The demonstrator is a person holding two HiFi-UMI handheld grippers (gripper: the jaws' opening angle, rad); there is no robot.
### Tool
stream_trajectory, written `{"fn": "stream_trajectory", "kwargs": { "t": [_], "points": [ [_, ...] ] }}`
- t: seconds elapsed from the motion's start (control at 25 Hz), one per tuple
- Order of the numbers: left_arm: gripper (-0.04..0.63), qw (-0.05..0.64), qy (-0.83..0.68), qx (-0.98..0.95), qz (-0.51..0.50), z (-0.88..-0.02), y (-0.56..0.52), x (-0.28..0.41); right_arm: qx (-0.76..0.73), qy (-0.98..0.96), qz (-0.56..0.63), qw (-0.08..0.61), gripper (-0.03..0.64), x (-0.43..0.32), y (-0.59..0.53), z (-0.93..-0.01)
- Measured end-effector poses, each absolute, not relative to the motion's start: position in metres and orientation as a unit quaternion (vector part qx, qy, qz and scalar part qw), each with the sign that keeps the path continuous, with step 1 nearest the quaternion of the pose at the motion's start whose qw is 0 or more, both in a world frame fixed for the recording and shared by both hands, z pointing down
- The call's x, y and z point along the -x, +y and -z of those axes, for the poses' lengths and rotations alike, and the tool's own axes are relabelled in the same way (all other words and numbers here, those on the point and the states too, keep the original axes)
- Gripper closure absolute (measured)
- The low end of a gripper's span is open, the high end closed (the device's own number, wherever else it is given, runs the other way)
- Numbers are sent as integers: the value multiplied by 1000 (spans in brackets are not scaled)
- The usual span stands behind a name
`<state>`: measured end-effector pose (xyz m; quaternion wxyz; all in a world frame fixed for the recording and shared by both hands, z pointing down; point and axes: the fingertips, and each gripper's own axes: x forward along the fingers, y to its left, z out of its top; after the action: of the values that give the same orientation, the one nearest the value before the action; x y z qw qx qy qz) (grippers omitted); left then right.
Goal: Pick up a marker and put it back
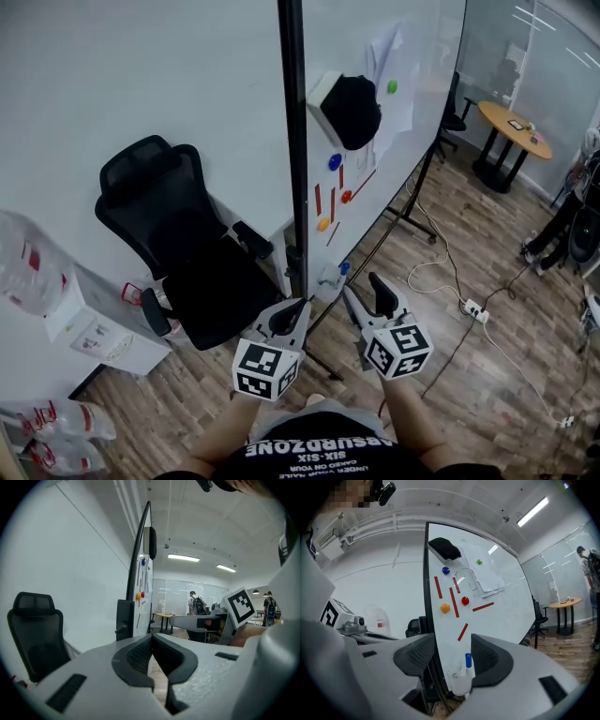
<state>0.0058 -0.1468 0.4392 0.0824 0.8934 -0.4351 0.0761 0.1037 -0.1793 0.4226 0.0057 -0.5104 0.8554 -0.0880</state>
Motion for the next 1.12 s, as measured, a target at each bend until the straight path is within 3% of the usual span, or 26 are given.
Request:
{"fn": "stream_trajectory", "kwargs": {
  "t": [1.12],
  "points": [
    [588,113,-455,-879,-89,-465,-166,-4,487,863,119,-69,414,-94,-243,-493]
  ]
}}
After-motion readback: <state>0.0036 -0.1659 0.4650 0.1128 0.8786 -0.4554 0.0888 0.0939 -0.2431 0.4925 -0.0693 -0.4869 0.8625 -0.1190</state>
